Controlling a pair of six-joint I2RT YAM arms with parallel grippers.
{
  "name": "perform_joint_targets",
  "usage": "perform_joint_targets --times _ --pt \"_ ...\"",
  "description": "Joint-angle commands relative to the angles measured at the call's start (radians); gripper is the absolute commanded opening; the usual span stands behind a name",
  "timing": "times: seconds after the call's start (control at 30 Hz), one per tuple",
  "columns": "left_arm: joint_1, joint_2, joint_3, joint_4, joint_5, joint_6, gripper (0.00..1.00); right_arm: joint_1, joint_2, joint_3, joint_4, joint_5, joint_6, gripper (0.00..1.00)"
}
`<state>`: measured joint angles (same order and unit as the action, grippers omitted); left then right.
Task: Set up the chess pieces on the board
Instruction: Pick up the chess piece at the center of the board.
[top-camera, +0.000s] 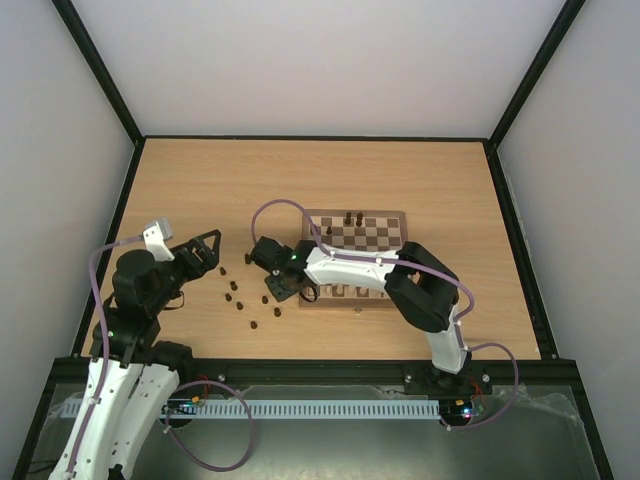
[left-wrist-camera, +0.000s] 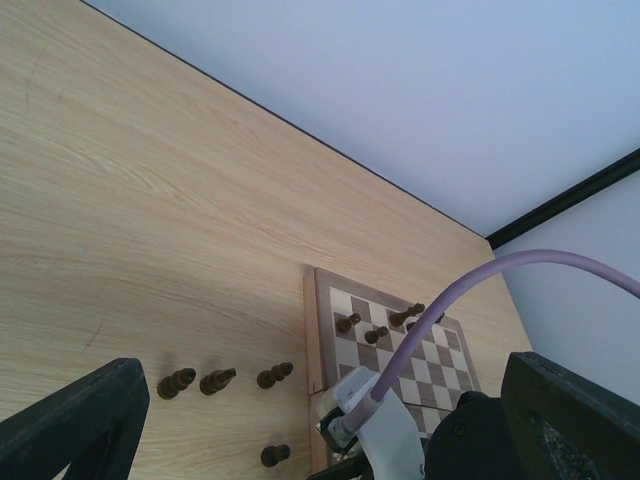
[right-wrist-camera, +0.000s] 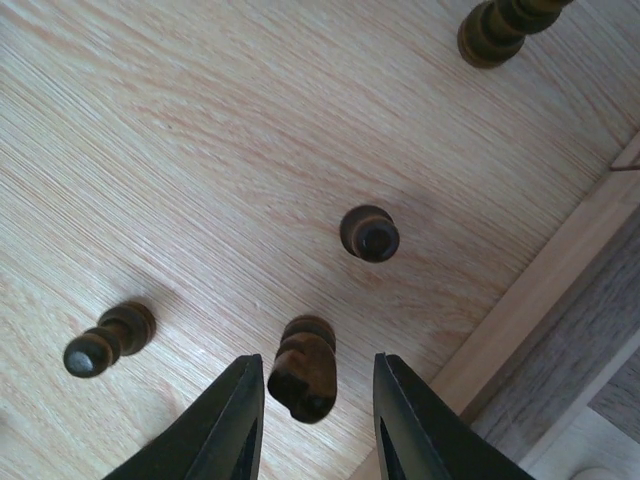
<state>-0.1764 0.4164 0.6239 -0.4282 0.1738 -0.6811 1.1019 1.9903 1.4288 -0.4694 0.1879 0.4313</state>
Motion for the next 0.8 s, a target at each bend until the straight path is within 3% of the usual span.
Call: perform_joint_targets --times 0.0,0.13,0.43,0.77 --pt "-0.003 -0.013 0.0 0.017 -0.005 0.001 1.0 0.01 0.027 0.031 -0.051 0.01 -0.002 0.32" --pt "-0.003 -0.013 -0.003 0.015 -0.006 0.003 0.99 0.01 0.04 0.045 -0.052 0.009 -0.006 0.31" --pt "-0.003 -0.014 -0.01 0.018 -0.007 0.001 0.99 0.01 0.042 0.054 -0.053 0.007 -0.006 0.18" --pt "-0.002 -0.016 -0.011 0.018 -0.007 0.0 1.0 0.009 -0.033 0.085 -0.088 0.069 -0.015 0.16"
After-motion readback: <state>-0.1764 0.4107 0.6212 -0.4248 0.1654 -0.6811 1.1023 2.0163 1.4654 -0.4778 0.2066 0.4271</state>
